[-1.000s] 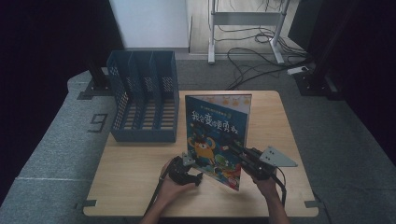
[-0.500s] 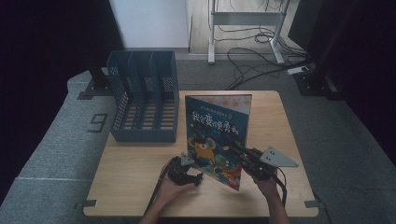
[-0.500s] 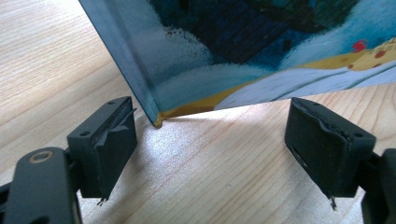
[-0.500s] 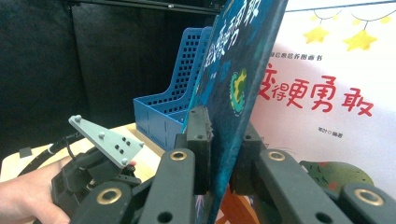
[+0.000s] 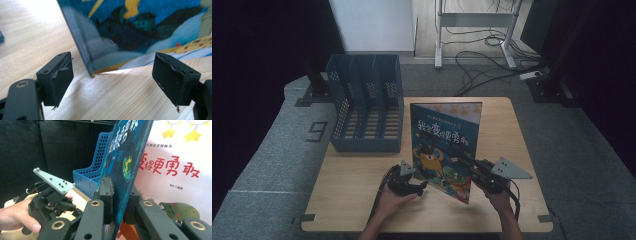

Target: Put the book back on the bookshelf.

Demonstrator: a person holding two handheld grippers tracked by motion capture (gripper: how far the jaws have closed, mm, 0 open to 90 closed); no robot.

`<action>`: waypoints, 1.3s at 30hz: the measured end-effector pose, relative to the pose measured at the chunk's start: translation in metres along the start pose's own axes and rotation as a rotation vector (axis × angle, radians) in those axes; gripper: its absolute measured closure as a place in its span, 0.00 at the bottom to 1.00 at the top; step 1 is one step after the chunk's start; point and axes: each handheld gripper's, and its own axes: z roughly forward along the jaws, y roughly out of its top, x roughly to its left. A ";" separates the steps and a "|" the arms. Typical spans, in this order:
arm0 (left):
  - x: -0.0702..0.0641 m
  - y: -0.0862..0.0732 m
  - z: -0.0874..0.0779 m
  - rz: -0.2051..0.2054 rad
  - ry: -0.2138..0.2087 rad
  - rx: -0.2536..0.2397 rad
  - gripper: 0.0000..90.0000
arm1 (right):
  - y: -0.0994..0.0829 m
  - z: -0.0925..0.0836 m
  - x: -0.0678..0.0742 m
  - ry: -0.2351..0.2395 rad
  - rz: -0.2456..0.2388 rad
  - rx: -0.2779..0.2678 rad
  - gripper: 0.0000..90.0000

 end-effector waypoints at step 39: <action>0.005 0.053 -0.040 0.059 -0.045 -0.222 0.24 | -0.008 -0.009 -0.003 -0.019 0.008 0.030 0.84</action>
